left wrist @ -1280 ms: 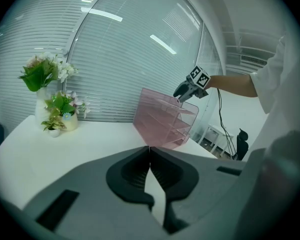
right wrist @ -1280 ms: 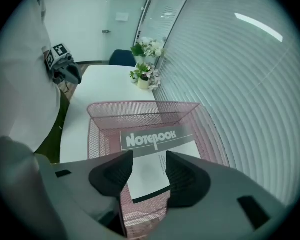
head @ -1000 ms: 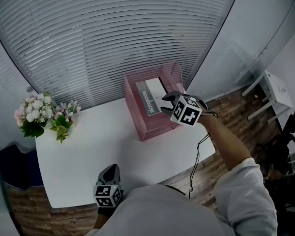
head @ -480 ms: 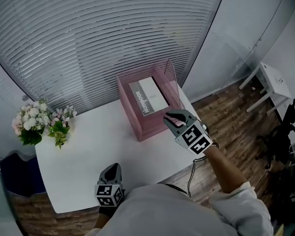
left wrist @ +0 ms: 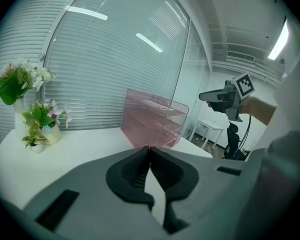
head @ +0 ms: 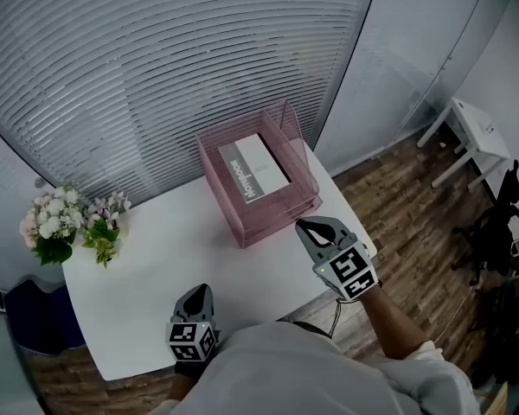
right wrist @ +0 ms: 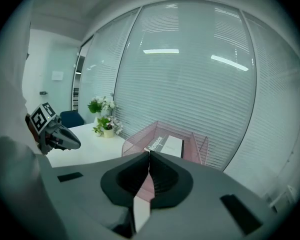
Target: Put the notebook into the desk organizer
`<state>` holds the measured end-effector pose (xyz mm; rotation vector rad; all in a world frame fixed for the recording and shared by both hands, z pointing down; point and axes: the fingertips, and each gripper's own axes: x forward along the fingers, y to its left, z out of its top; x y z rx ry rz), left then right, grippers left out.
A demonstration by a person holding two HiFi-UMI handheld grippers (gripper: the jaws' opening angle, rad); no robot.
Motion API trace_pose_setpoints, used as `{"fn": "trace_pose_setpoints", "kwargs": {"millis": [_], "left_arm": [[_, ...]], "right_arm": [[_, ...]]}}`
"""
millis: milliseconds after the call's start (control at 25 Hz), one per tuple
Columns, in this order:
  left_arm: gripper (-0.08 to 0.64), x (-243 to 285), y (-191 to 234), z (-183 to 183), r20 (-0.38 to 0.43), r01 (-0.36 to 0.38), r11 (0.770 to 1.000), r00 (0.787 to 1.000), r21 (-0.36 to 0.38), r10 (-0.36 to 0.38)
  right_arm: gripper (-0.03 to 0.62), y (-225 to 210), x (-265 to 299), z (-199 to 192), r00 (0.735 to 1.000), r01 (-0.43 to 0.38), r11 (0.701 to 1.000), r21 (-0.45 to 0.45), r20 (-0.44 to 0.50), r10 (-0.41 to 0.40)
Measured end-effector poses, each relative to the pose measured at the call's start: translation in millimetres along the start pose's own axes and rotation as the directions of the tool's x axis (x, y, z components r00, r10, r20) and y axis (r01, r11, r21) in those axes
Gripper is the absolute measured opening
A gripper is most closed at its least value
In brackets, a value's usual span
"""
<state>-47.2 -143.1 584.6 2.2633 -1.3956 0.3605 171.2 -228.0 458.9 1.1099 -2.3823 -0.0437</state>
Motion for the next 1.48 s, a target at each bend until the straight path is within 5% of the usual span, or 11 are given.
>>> {"fn": "trace_pose_setpoints", "kwargs": {"millis": [600, 1480], "left_arm": [[0.009, 1.4, -10.8, -1.0, -0.014, 0.014, 1.000, 1.000, 0.018, -0.014], [0.010, 6.2, -13.1, -0.7, -0.022, 0.031, 0.999, 0.999, 0.027, -0.031]], "right_arm": [[0.014, 13.6, -44.6, -27.7, 0.991, 0.111, 0.970, 0.214, 0.051, -0.124], [0.014, 20.6, -47.1, -31.9, 0.988, 0.122, 0.959, 0.254, 0.062, -0.142]]}}
